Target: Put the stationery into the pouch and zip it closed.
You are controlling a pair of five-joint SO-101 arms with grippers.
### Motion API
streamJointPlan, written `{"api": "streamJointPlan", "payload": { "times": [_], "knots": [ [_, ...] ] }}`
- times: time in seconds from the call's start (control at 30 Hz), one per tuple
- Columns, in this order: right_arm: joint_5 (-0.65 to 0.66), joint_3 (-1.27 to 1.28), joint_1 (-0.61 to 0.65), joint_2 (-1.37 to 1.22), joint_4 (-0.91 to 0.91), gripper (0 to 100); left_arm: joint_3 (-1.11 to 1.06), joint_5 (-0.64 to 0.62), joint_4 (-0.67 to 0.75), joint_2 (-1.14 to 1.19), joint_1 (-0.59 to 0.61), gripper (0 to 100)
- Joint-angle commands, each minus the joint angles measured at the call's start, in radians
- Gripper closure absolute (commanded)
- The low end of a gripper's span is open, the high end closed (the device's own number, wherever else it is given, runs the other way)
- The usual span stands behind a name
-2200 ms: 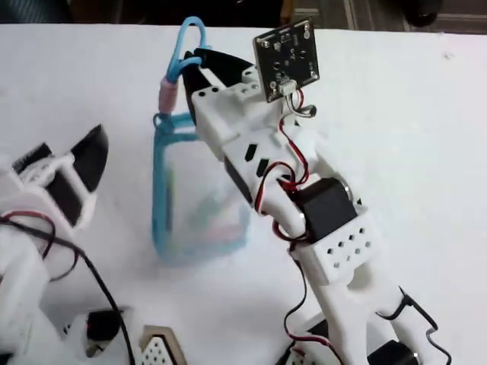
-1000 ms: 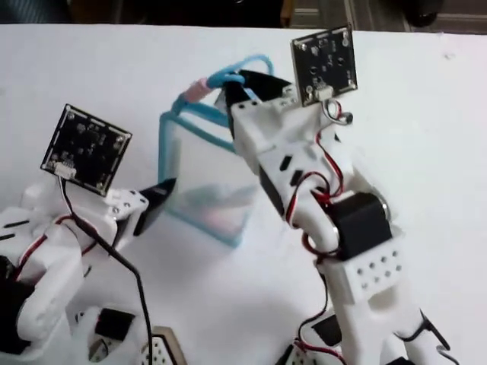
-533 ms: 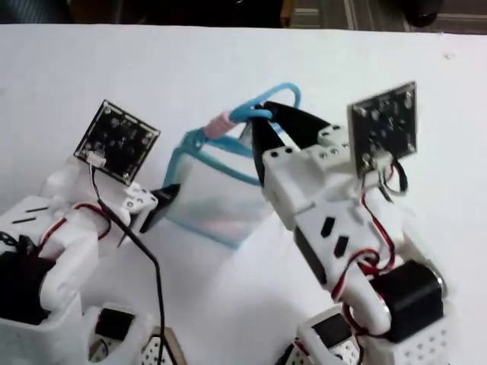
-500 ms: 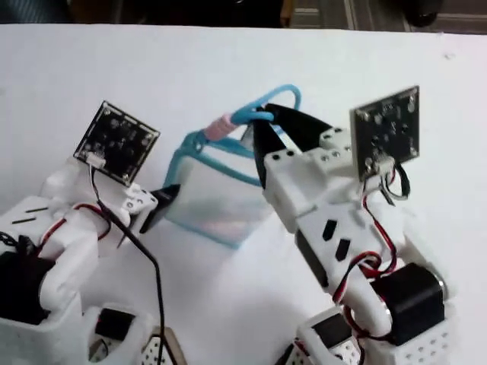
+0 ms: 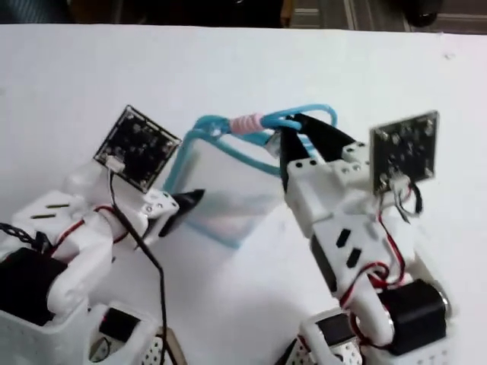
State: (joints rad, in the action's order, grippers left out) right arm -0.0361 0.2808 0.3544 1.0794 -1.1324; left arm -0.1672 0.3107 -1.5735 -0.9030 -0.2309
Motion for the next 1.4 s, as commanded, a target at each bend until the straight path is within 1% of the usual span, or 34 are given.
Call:
{"api": "streamJointPlan", "payload": {
  "times": [0.0, 0.13, 0.33, 0.37, 0.43, 0.5, 0.57, 0.73, 0.87, 0.93, 1.03, 1.1, 1.13, 1.23, 1.3, 1.37],
  "knots": [
    [0.014, -0.006, -0.015, 0.044, -0.019, 98.2, 0.005, -0.006, 0.032, -0.005, 0.025, 71],
    [0.012, -0.006, -0.012, 0.096, -0.068, 98.2, 0.005, -0.005, 0.055, -0.002, 0.050, 71],
    [0.005, -0.005, -0.016, 0.154, -0.128, 98.2, 0.005, -0.003, 0.048, -0.007, 0.031, 71],
    [0.005, -0.005, -0.016, 0.163, -0.140, 98.2, 0.006, 0.014, 0.032, -0.007, 0.018, 71],
    [0.005, -0.005, -0.016, 0.182, -0.163, 98.2, 0.032, 0.075, -0.057, -0.007, -0.030, 71],
    [0.005, 0.009, -0.016, 0.199, -0.170, 98.2, 0.072, 0.086, -0.121, -0.005, -0.091, 71],
    [0.005, 0.040, -0.016, 0.229, -0.171, 98.2, 0.107, 0.087, -0.129, -0.007, -0.114, 71],
    [0.005, 0.138, -0.018, 0.326, -0.173, 98.2, 0.120, 0.107, -0.130, -0.007, -0.119, 71],
    [0.011, 0.181, -0.093, 0.386, -0.226, 98.2, 0.124, 0.249, -0.153, -0.007, -0.114, 71],
    [0.009, 0.198, -0.119, 0.410, -0.245, 98.2, 0.124, 0.269, -0.164, -0.007, -0.114, 71],
    [0.005, 0.213, -0.124, 0.426, -0.251, 98.2, 0.121, 0.270, -0.164, -0.007, -0.124, 71],
    [0.005, 0.222, -0.124, 0.427, -0.249, 98.2, 0.114, 0.259, -0.163, -0.001, -0.136, 71],
    [0.005, 0.224, -0.124, 0.426, -0.249, 98.2, 0.103, 0.241, -0.160, 0.001, -0.162, 71],
    [0.005, 0.222, -0.124, 0.421, -0.246, 98.2, 0.052, 0.117, -0.160, -0.001, -0.275, 71],
    [0.005, 0.226, -0.124, 0.421, -0.232, 98.2, -0.018, 0.005, -0.101, -0.001, -0.361, 71],
    [0.005, 0.226, -0.124, 0.421, -0.226, 98.2, -0.086, -0.055, -0.014, -0.007, -0.390, 71]
  ]
}}
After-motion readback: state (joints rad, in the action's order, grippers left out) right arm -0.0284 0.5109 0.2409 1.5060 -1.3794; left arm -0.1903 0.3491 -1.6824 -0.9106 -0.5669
